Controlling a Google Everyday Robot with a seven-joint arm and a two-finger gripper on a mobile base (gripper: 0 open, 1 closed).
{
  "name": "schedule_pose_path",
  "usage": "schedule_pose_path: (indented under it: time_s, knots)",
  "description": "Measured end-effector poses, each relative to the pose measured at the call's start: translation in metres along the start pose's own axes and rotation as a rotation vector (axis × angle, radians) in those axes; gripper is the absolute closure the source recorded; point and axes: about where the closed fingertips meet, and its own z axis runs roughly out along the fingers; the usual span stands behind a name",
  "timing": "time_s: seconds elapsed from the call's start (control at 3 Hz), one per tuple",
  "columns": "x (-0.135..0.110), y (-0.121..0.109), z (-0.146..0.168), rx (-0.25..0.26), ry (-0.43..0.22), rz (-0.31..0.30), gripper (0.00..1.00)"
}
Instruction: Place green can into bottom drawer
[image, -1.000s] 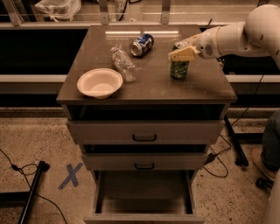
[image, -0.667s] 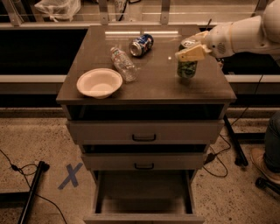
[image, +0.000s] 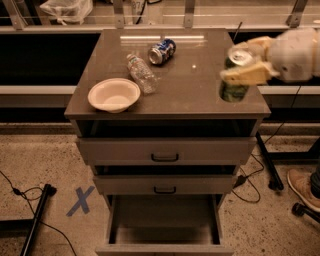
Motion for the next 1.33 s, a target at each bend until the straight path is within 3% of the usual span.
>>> schedule_pose_path:
  time_s: [0.33, 0.67, 1.0, 1.33]
  knots:
    - [0.066, 0.051, -0.025, -0.039, 0.013, 0.095, 1.0]
    - [0.15, 0.085, -0.035, -0.101, -0.034, 0.149, 1.0]
    - [0.15, 0.085, -0.035, -0.101, -0.034, 0.149, 1.0]
    - [0.174, 0.11, 0.002, -0.125, -0.082, 0.194, 1.0]
